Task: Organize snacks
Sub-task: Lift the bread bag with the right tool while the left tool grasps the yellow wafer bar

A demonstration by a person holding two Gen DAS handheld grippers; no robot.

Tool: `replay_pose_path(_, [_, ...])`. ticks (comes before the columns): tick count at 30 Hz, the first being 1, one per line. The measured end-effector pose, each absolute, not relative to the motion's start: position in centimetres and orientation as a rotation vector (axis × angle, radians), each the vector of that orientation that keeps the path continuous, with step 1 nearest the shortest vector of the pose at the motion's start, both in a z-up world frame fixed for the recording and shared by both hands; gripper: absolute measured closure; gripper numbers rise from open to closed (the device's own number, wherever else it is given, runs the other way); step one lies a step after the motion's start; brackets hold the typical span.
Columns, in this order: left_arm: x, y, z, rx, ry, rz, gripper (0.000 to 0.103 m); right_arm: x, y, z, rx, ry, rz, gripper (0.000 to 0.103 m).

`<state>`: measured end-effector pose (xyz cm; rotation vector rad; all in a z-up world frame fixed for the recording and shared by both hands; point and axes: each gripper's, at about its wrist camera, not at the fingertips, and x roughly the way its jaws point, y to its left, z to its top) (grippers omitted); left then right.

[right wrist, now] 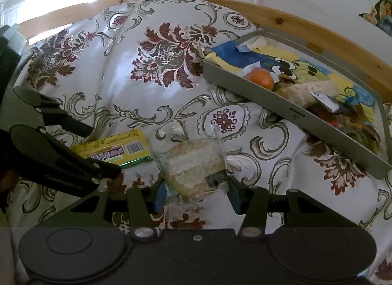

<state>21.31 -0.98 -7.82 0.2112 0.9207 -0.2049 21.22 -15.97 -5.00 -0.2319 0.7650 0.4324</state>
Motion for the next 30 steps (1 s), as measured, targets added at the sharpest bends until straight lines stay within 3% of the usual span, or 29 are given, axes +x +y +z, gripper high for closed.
replay_pose_path(13, [19.5, -3.2, -6.4, 0.330, 0.732, -0.293, 0.028, 21.7, -16.8, -4.6, -0.201, 0.753, 0.399, 0.051])
replay_pose_path(15, [19.0, -3.8, -6.2, 0.365, 0.689, -0.314, 0.024, 21.7, -16.8, -4.7, -0.205, 0.753, 0.396, 0.051])
replay_pose_path(23, [21.3, -3.2, -8.6, 0.336, 0.891, -0.271, 0.025, 21.8, -16.8, -4.6, -0.203, 0.752, 0.389, 0.051])
replay_pose_path(26, [22.2, -2.2, -9.2, 0.251, 0.974, -0.254, 0.043, 21.8, -16.8, -4.6, -0.204, 0.751, 0.390, 0.051])
replay_pose_path(30, [22.5, -1.6, -9.5, 0.202, 1.014, -0.252, 0.051, 21.7, -16.7, -4.5, -0.205, 0.746, 0.390, 0.051])
